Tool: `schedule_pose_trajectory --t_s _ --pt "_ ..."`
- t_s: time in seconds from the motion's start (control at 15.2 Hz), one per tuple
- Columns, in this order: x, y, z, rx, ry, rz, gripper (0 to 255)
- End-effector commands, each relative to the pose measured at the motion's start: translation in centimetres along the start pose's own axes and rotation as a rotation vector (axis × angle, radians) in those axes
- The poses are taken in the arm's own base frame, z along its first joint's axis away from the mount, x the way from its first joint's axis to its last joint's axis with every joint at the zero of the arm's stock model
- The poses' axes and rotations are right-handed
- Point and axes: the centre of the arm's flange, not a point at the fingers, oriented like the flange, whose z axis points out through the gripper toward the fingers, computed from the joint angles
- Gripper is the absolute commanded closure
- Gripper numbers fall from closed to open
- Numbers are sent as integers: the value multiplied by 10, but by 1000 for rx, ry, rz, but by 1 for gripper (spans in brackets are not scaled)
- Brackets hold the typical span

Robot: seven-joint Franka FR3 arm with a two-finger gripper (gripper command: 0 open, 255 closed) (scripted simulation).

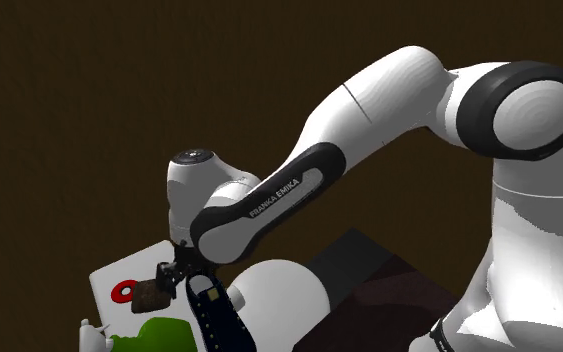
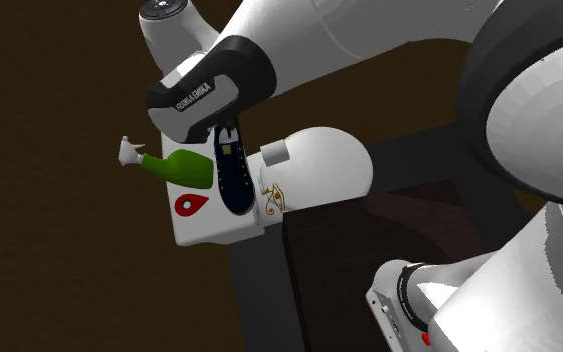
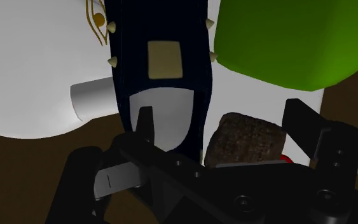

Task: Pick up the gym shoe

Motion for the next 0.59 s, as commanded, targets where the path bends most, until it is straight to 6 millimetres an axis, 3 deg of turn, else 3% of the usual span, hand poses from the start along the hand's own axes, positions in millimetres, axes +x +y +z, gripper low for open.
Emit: schedule_pose_trajectory --t_s 0.0,0.2,0.4,0.46,0.53 --pt "2 0 11 1 1 0 0" --pt "2 1 27 1 1 0 0" --pt "2 1 30 1 1 0 0" --pt "2 2 30 1 1 0 255" --pt "2 2 30 1 1 0 255"
